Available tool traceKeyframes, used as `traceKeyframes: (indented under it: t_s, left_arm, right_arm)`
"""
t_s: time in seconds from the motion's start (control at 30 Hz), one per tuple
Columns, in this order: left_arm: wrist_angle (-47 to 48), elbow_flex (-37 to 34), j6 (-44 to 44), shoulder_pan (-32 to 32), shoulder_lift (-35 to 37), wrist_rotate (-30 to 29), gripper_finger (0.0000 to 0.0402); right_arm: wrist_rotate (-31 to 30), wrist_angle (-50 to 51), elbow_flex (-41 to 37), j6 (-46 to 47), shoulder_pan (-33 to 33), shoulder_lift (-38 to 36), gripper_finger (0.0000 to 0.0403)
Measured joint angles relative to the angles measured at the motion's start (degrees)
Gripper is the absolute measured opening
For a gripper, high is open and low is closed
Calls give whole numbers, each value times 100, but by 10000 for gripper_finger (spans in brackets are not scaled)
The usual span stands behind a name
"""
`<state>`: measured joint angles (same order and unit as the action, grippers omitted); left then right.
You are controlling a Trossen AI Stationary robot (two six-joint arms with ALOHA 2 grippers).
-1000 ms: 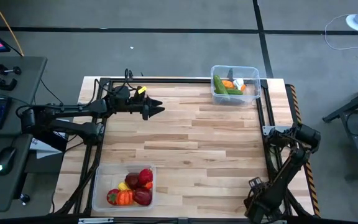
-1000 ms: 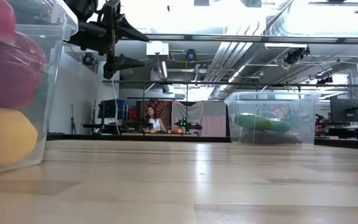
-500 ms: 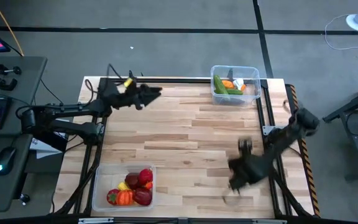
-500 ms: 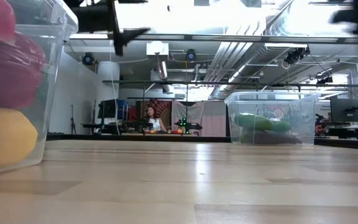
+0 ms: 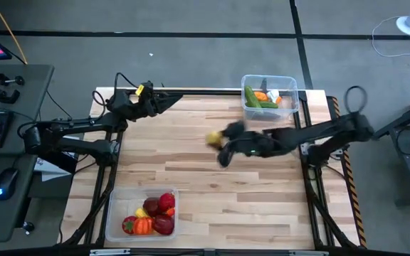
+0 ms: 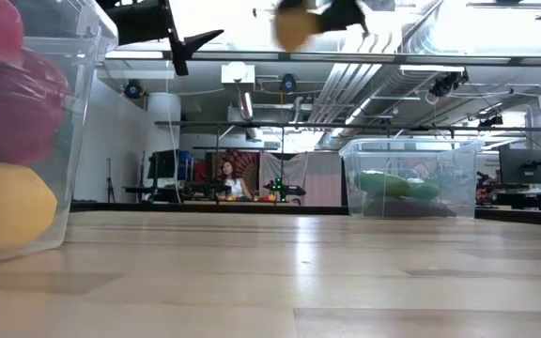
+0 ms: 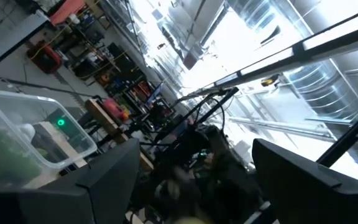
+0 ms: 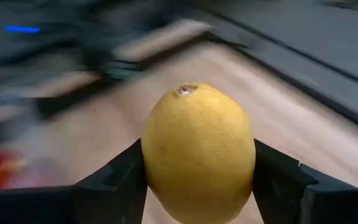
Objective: Sort produce into baskets
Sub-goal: Put the yellow lemon into the bottom transparent bin
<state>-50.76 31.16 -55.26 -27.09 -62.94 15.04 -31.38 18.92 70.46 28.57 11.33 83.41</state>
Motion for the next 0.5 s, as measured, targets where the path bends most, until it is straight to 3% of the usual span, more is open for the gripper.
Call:
traceKeyframes:
  t_s: [0.1, 0.2, 0.5]
  left_arm:
    - [-19, 0, -18, 0, 5, -1, 301]
    - [-19, 0, -23, 1, 36, -1, 300]
    - [0, 0, -84, 15, 107, 1, 300]
  right_arm:
    - [1153, -1787, -2, -611, -63, 723, 217]
    - [1997, -2920, 237, -685, -16, 1532, 217]
    - [3362, -3273, 2472, -1247, 242, 3518, 218]
